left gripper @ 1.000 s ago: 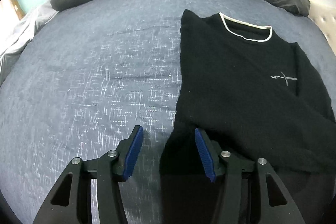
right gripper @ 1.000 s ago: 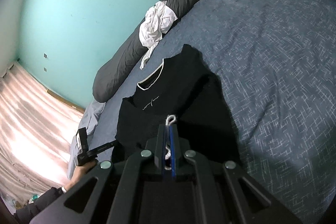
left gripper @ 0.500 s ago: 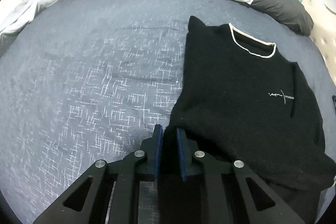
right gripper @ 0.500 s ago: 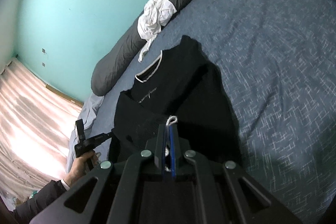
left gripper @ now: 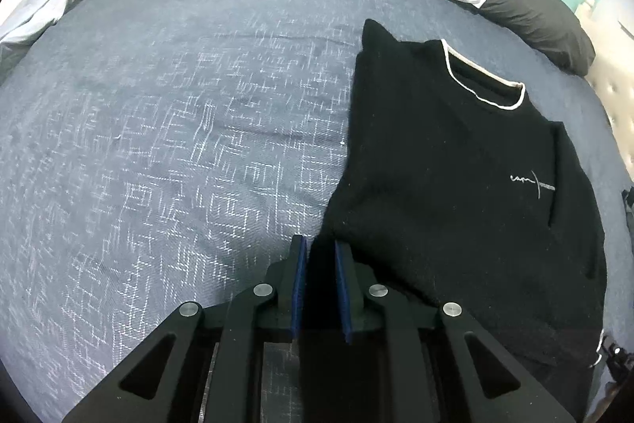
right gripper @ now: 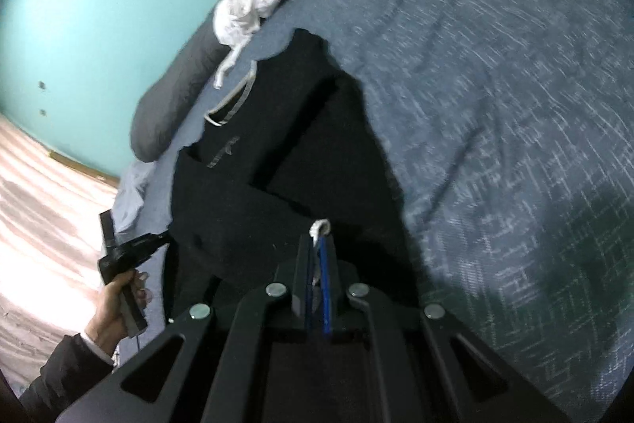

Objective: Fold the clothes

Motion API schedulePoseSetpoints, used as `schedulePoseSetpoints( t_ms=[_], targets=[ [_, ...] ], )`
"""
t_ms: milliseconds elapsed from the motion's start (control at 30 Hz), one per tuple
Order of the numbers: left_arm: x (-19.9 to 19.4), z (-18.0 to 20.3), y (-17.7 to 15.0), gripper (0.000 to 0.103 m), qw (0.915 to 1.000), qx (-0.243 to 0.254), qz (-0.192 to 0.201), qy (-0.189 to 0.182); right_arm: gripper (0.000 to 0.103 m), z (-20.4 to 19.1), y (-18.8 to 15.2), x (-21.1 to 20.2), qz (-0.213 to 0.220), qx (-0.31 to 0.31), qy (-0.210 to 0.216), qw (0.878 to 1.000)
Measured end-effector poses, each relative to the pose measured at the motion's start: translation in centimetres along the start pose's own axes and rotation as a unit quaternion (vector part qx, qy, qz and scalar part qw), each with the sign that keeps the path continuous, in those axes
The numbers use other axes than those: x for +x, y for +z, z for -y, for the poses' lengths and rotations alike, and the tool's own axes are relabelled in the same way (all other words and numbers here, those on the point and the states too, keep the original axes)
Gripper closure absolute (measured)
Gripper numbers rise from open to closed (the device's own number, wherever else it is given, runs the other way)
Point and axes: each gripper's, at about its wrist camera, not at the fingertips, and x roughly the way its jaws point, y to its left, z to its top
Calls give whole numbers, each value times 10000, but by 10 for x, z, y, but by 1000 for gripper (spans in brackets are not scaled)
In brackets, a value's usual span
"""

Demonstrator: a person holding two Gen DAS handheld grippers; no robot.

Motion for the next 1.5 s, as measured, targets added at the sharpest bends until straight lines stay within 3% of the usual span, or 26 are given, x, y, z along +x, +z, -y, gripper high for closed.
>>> schedulePoseSetpoints(
  t_ms=[67, 300, 333, 367, 433, 600, 667, 767, 833, 1133, 1500],
  targets=[
    [0, 0, 0, 87, 10000, 13, -11, 22, 101, 4, 0, 3, -72, 59, -85, 9999],
    [0, 1, -1, 86, 9999, 78, -118, -8, 97, 5, 1, 1, -147, 419, 340, 9984],
    [0, 1, -1, 86, 9999, 86, -128, 0, 91, 2, 0, 4, -267, 445, 383, 9979],
    [0, 1, -1, 86, 9999, 93, -139, 8, 72, 0, -2, 5, -327, 429, 362, 9979],
    [1, 1, -1, 86, 9998, 88, -159, 15, 56, -8, -4, 6, -379, 370, 282, 9982],
    [-2, 0, -2, 86, 9998, 35, -174, 6, 60, -22, -12, 12, -460, -21, -142, 9988],
    [-2, 1, -3, 86, 9998, 77, -199, 30, 78, -19, -15, 17, -487, 6, -196, 9986],
    [0, -2, -3, 86, 9997, 40, -228, 24, 95, -16, -21, 24, -556, -6, -216, 9982],
    [1, -3, -2, 86, 9997, 25, -236, 15, 99, -15, -23, 23, -521, 1, -173, 9985],
    [5, -7, -3, 85, 9996, -10, -262, -45, 100, -30, -38, -1, -557, -134, -59, 9983],
    [-1, -12, -4, 85, 9995, -155, -220, -147, 100, -18, -46, 6, -524, -73, -260, 9983]
  ],
)
